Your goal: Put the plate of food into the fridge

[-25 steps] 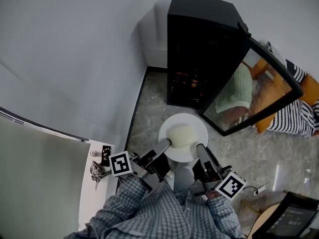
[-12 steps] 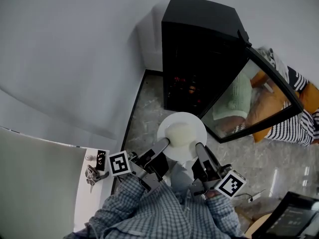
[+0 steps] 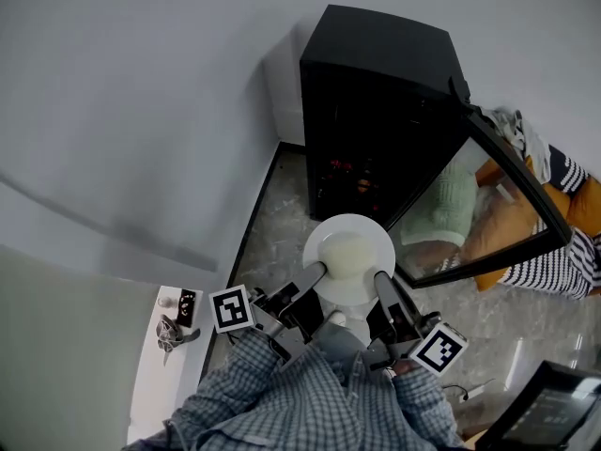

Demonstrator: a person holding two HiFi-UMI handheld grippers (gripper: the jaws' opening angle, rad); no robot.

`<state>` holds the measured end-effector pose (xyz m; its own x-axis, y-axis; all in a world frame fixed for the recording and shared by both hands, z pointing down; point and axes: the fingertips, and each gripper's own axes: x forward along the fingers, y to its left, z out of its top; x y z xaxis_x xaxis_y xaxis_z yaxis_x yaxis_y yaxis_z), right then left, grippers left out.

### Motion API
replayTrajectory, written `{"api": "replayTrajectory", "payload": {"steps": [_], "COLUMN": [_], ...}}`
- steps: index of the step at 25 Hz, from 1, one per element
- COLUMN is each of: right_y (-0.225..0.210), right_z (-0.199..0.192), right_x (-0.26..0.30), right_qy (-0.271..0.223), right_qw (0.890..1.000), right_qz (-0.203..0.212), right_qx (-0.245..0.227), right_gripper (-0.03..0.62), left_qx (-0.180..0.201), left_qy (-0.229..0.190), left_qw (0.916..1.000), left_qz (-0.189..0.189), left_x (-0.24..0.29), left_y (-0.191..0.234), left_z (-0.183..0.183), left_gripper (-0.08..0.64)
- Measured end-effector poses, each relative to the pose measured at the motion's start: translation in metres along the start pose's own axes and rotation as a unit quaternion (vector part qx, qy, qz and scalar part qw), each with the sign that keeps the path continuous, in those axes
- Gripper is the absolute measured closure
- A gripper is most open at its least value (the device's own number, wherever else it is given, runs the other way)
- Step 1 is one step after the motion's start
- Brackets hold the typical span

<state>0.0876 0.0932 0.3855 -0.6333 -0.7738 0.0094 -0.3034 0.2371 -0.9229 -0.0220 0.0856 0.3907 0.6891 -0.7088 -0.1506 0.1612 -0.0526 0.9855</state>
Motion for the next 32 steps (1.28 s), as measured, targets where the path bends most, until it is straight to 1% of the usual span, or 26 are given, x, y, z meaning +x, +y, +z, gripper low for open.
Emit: {"api": "replayTrajectory", "payload": {"steps": [7, 13, 16, 21, 24, 28, 32], "right_y": [-0.008, -0.009, -0.01, -0.015, -0.018, -0.03, -0.035], "right_z": [0.007, 0.01, 0.01, 0.014, 0.025, 0.041, 0.053], "right_x": [0.008, 0.011, 0.013, 0.012, 0.016, 0.026, 0.039], "right_qy": [0.007, 0.019, 0.019, 0.015, 0.011, 0.009, 0.01], "right_qw": [1.0, 0.999, 0.999, 1.0, 1.0, 1.0, 1.0], "right_qz": [0.02, 0.024, 0.027, 0.02, 0.019, 0.014, 0.009], "right_qx": [-0.006, -0.019, -0.016, -0.015, -0.017, -0.002, -0.016], "right_gripper": [0.52, 0.52, 0.52, 0.52, 0.52, 0.52, 0.52], "left_qx": [0.007, 0.011, 0.01, 0.007, 0.008, 0.0, -0.001], "left_qy": [-0.015, -0.028, -0.028, -0.022, -0.018, -0.018, -0.013], "left_qw": [0.9998, 0.9994, 0.9994, 0.9996, 0.9997, 0.9998, 0.9999], "left_qz": [-0.013, -0.015, -0.017, -0.016, -0.014, -0.007, -0.006], "left_x": [0.007, 0.007, 0.008, 0.014, 0.026, 0.046, 0.06], "left_y": [0.007, 0.007, 0.008, 0.012, 0.012, 0.019, 0.022], "left_z": [0.004, 0.006, 0.007, 0.008, 0.011, 0.02, 0.032], "left_gripper": [0.497, 0.497, 0.497, 0.497, 0.497, 0.497, 0.496]}}
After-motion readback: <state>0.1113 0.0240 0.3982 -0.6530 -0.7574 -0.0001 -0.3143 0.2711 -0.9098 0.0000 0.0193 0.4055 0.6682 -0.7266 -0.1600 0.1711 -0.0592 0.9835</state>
